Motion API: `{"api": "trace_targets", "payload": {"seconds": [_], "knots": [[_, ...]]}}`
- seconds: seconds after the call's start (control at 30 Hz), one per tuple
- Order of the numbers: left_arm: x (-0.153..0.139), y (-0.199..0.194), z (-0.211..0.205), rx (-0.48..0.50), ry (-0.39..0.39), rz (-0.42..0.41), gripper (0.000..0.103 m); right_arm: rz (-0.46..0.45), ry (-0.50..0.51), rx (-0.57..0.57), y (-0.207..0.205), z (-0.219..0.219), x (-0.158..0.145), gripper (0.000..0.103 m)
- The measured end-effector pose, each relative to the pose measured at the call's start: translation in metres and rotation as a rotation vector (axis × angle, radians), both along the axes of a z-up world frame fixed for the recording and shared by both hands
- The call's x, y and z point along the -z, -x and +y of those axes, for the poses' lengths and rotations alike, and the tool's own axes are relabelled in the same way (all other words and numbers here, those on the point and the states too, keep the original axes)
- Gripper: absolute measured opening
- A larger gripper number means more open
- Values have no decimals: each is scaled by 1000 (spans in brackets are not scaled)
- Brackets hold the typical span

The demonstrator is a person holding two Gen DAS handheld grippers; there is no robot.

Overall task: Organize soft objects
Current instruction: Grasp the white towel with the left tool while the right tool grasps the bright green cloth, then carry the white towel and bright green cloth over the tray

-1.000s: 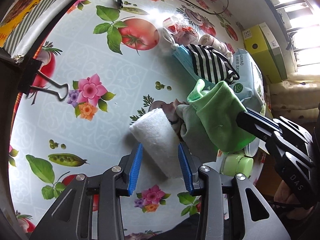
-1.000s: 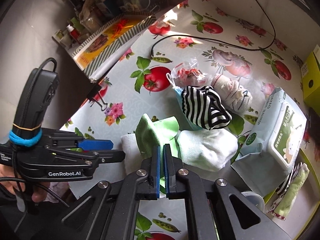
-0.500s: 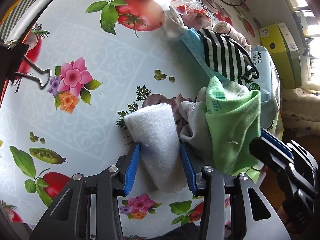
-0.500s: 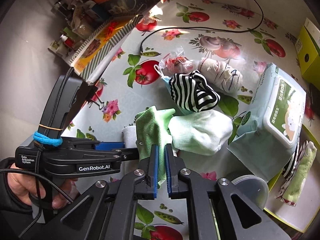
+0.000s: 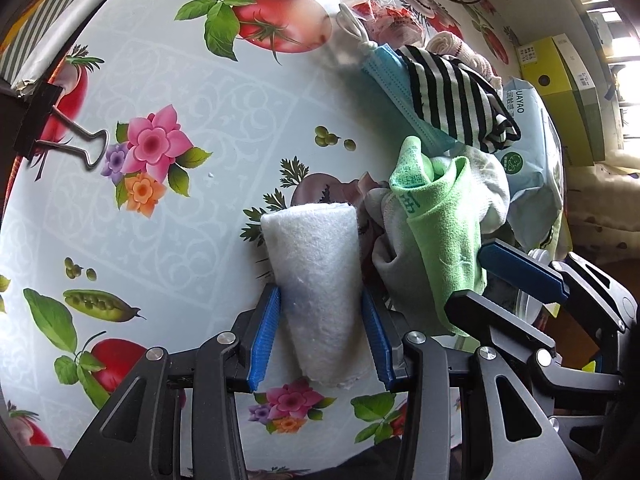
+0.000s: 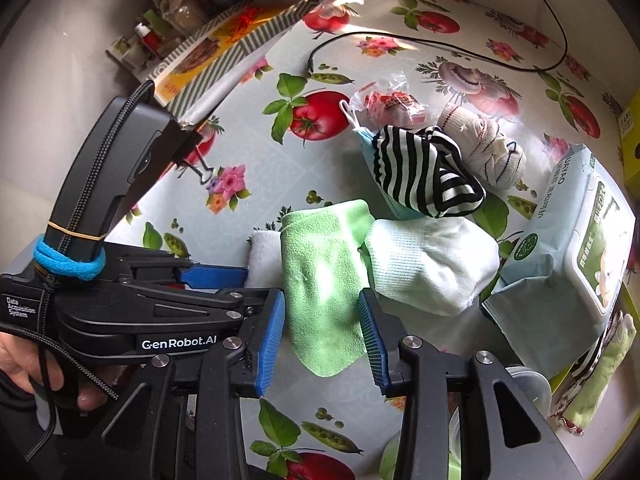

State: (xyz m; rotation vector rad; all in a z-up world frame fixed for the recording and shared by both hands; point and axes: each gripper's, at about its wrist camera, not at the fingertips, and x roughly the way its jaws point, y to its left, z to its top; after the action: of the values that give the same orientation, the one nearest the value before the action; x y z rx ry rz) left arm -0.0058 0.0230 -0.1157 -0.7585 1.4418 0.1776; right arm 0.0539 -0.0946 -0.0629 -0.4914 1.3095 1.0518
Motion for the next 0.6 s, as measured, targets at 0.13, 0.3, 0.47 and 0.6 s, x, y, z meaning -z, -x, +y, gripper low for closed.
{"api": "trace_targets", "payload": {"seconds": [0.13,0.3,0.47,0.6], "knots": [[-1,2,-3,26,-17,-13,43,10,11,26,-3,-3,7,14],[-4,3,-6,49,-51,-26,30,6,-14,69,-11,-11,-1,6],[-17,1,-5,72,-80,-62,21,5,-58,107,-14,-20,-15,6],[-30,2,0,74,-101,-93,20,0,-95,141,-15,-29,-28,6]]}}
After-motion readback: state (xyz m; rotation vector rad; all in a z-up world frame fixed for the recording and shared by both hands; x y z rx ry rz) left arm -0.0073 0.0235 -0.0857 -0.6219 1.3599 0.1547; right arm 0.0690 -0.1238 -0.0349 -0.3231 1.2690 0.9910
